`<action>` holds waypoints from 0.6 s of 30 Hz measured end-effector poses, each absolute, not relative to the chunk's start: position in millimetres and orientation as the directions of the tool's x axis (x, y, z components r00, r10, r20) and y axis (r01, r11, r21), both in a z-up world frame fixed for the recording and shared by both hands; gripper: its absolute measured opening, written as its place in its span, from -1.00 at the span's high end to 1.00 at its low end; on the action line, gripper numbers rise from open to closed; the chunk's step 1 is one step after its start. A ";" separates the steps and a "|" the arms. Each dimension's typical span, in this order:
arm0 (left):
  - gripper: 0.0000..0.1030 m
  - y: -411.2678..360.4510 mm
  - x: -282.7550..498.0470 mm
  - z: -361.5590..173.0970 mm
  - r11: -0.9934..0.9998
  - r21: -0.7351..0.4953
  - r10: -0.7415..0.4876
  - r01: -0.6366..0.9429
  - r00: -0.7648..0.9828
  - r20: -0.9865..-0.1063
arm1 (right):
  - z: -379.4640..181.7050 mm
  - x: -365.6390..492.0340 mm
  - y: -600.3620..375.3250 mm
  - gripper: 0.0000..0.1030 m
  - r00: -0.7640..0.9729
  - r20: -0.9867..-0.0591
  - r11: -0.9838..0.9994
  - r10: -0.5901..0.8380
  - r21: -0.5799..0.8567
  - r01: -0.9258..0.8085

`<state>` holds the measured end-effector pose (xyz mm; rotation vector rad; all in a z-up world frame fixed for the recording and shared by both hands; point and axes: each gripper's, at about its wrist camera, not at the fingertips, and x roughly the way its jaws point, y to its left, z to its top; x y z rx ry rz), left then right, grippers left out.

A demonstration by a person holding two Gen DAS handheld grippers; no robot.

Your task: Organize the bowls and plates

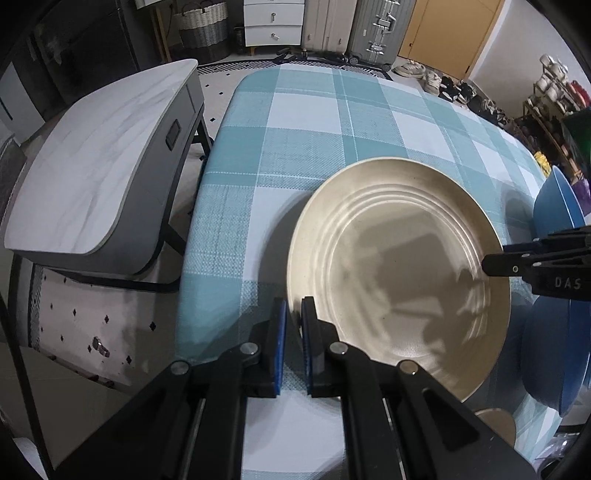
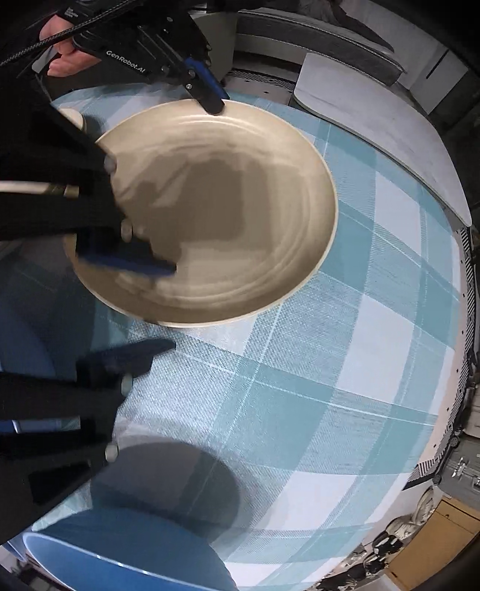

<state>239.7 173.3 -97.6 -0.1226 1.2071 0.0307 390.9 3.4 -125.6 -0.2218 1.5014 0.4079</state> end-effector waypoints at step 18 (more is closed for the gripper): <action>0.89 179.5 237.2 -100.3 0.986 -0.114 -0.065 -0.124 0.343 -0.937 | -137.7 392.5 5.9 0.65 0.013 -0.987 0.909 0.163 0.145 -0.391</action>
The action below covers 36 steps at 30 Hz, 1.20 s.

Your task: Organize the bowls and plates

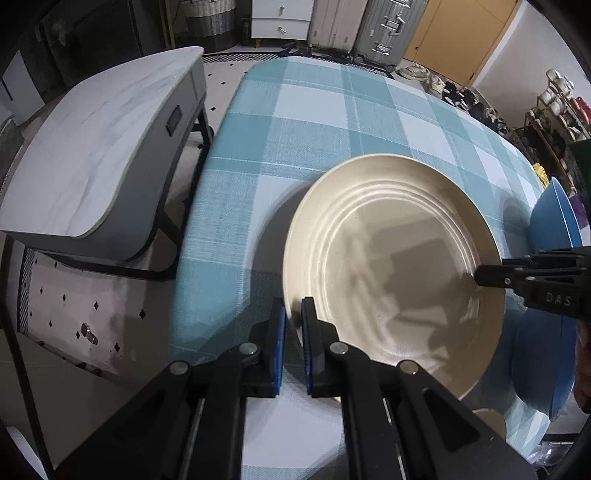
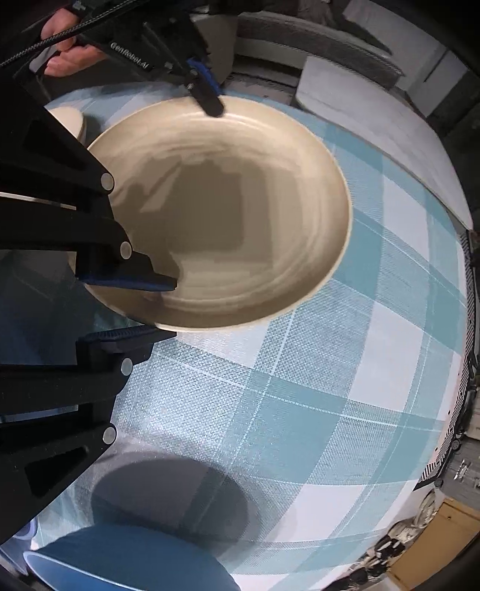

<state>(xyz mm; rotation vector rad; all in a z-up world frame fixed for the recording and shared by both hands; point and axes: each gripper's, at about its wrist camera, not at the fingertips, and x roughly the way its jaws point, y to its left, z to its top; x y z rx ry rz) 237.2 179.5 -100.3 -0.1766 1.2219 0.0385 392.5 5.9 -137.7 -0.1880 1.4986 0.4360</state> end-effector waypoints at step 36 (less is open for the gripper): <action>0.86 177.9 114.8 -14.6 0.983 -0.130 -0.057 -0.133 0.448 -0.892 | -35.1 288.4 -7.1 0.79 0.144 -0.933 0.870 0.329 0.240 -0.431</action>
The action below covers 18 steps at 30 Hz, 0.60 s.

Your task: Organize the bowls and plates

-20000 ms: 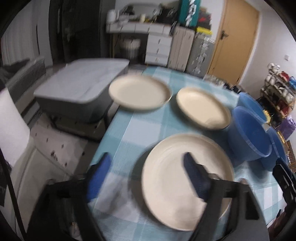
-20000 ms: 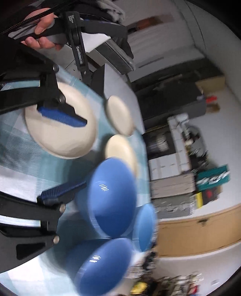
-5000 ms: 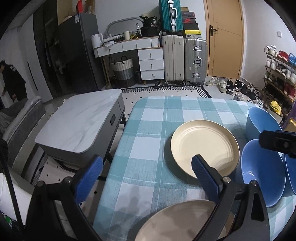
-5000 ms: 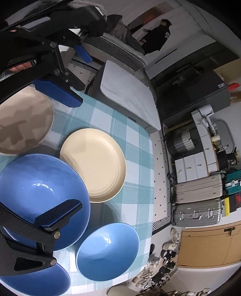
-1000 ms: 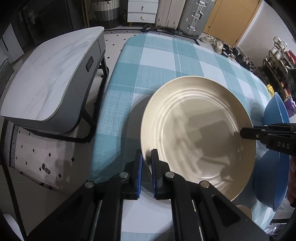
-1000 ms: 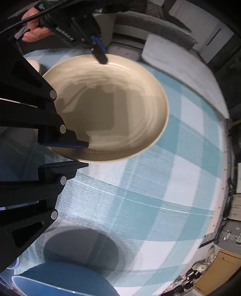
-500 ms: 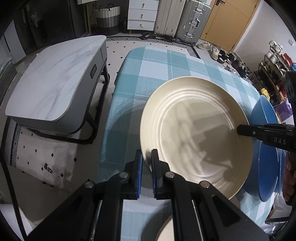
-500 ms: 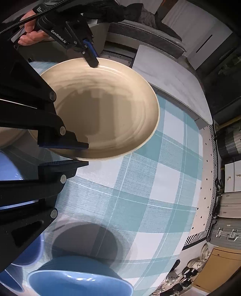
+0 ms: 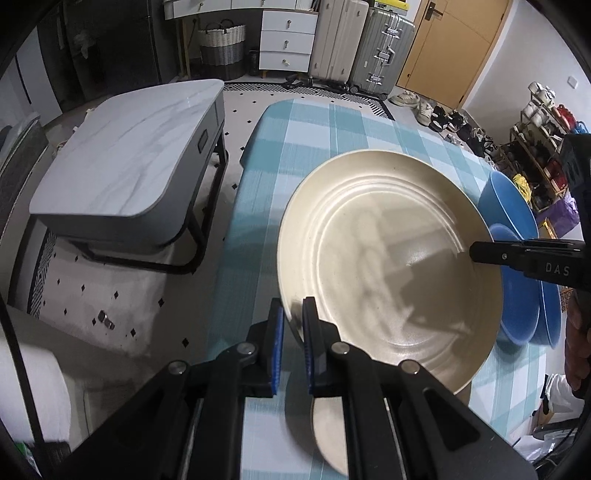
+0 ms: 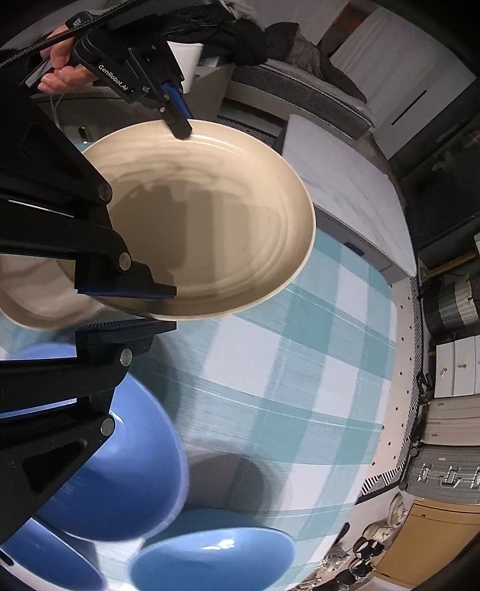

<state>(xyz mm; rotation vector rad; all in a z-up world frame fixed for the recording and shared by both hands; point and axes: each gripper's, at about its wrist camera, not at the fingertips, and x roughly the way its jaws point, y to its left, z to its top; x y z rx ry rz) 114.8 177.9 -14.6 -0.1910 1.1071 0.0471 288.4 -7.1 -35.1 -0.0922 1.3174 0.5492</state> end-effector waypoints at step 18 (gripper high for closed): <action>0.86 157.2 51.4 -52.5 0.986 -0.121 -0.063 -0.114 0.415 -0.908 | -77.4 191.5 -29.4 0.79 0.141 -0.940 0.861 0.312 0.217 -0.460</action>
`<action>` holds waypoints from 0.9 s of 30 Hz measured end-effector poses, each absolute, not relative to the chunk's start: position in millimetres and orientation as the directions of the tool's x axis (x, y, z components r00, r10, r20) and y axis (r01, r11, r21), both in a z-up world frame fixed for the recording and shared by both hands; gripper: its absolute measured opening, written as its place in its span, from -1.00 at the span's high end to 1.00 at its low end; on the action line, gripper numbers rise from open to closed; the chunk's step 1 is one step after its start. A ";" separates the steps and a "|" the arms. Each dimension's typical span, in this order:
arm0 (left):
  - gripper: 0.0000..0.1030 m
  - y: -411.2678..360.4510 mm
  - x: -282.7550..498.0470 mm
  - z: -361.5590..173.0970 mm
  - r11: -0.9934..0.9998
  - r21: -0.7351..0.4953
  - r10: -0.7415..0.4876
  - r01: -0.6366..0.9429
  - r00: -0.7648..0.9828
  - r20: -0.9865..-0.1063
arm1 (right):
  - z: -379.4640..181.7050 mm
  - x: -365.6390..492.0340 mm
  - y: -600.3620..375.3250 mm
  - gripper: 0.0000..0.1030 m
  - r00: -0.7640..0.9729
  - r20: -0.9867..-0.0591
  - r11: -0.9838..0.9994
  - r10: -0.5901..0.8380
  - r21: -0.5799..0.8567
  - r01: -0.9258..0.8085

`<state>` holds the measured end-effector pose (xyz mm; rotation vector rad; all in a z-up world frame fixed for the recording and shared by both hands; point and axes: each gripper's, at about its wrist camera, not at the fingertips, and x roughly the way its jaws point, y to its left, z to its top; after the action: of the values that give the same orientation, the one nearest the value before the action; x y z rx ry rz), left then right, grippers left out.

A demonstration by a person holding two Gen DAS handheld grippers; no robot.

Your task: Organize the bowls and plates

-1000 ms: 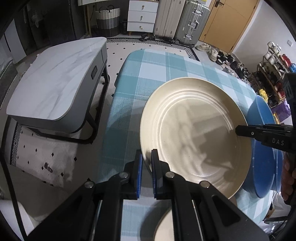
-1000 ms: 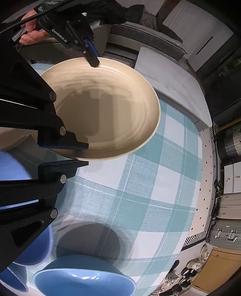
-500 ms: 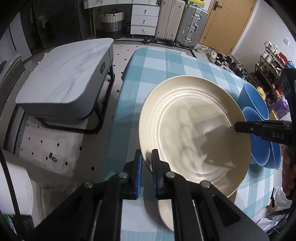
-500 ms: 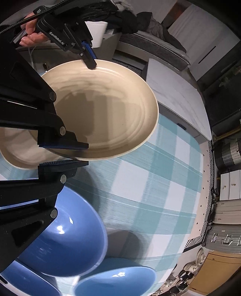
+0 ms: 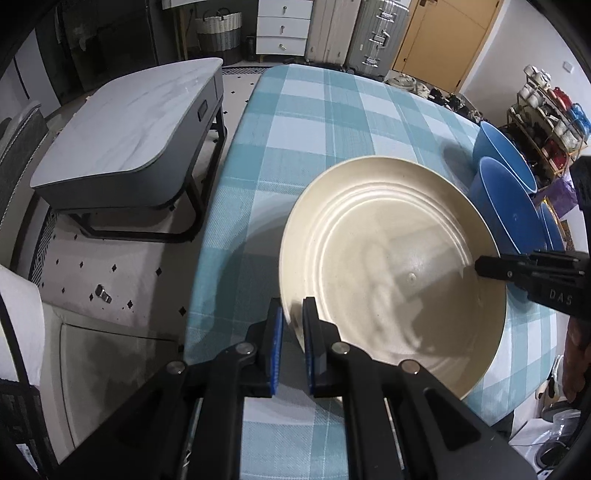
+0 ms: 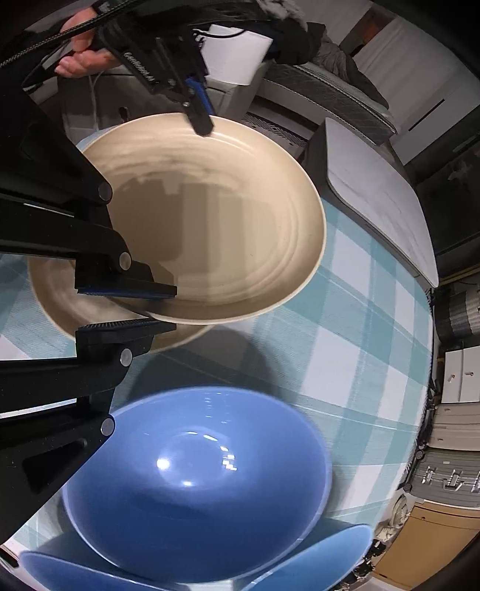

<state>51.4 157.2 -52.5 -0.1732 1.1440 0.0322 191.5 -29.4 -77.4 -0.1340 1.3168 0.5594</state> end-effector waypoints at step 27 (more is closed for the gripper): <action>0.86 127.8 35.5 -76.4 0.997 -0.019 0.010 -0.071 0.395 -0.919 | -102.5 146.0 -58.3 0.78 0.162 -0.930 0.864 0.330 0.228 -0.449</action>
<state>35.5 127.8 -76.4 -0.0588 1.1642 0.0517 146.0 -58.3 -102.5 -0.1092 1.2939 0.5571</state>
